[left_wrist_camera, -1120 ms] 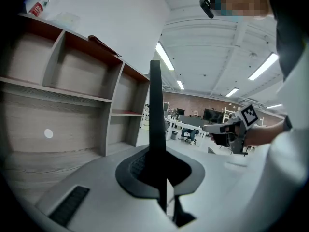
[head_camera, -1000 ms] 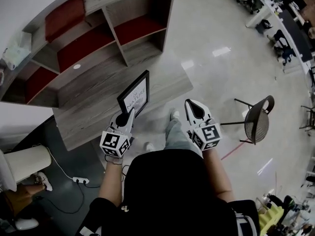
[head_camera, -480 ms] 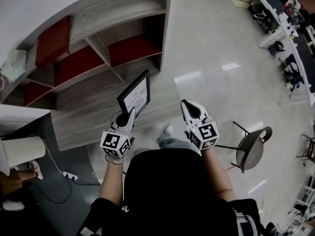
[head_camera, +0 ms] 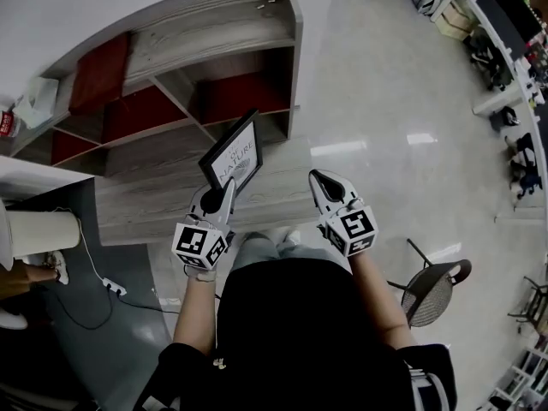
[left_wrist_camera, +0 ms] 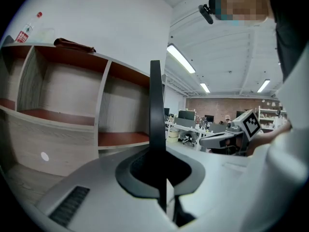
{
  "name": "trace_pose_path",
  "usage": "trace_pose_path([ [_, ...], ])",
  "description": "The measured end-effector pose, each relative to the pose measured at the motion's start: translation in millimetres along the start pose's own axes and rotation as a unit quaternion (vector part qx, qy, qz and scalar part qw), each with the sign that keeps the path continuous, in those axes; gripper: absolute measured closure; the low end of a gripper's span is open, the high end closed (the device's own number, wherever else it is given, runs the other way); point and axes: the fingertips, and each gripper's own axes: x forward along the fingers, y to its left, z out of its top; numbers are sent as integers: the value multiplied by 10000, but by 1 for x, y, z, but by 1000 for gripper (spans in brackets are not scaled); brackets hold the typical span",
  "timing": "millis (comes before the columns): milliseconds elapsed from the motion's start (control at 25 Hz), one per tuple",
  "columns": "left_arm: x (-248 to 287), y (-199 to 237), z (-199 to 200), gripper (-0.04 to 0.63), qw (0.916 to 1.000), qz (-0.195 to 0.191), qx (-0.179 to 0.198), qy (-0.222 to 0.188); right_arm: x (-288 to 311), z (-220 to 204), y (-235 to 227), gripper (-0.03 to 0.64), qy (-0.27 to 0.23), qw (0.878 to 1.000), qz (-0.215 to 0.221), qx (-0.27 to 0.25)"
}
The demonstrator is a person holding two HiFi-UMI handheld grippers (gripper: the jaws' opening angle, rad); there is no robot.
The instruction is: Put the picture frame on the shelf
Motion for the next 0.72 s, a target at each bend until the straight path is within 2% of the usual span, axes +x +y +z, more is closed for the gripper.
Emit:
trace_pose_path([
  [440, 13, 54, 39, 577, 9960, 797, 159, -376, 59, 35, 8, 620, -101, 9992, 357, -113],
  [720, 24, 96, 50, 577, 9899, 1267, 67, -638, 92, 57, 15, 620, -128, 9986, 422, -305],
])
